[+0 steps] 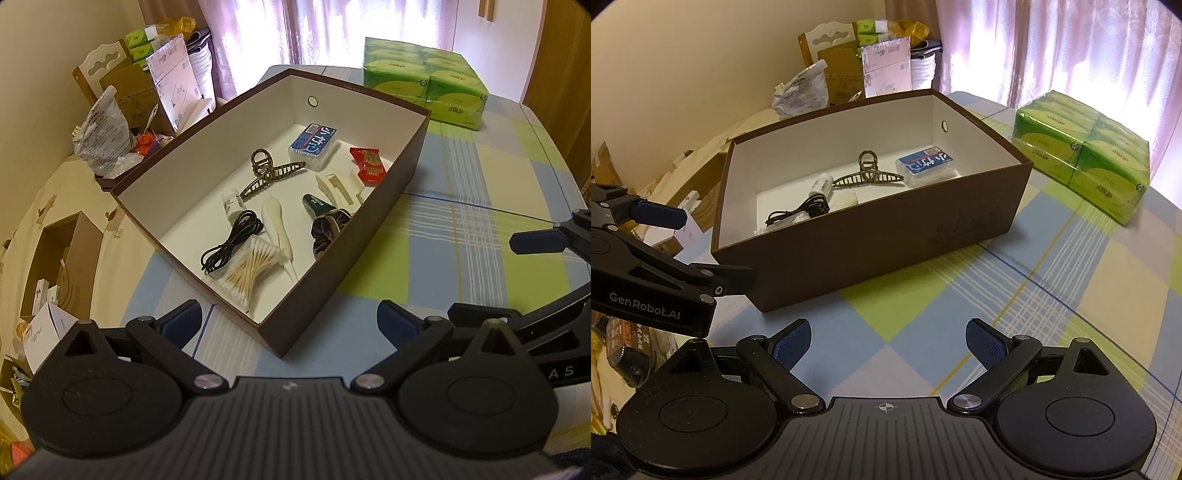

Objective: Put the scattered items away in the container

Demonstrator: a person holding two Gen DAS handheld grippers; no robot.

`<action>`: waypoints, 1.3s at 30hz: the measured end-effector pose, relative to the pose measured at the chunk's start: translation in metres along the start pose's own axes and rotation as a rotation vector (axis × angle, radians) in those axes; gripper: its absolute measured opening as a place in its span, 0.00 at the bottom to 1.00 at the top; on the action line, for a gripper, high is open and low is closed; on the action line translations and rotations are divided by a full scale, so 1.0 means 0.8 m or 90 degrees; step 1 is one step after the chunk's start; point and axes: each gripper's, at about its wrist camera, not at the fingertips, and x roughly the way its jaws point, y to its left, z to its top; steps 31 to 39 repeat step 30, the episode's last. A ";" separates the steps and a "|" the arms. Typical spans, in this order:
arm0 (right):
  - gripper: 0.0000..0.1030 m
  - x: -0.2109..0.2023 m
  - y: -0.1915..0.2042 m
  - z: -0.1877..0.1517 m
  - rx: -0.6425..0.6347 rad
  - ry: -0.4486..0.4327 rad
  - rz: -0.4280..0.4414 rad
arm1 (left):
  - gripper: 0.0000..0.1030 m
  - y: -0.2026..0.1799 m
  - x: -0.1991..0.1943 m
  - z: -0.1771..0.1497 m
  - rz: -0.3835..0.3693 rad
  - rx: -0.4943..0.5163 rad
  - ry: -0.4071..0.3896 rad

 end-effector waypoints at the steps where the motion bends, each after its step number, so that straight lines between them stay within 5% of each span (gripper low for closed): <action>1: 0.93 0.000 0.000 0.000 0.001 0.001 0.000 | 0.97 0.000 0.000 0.000 0.000 0.000 0.001; 39: 0.93 -0.001 -0.006 -0.018 -0.004 0.016 0.012 | 0.97 -0.012 0.002 -0.014 0.002 -0.016 0.016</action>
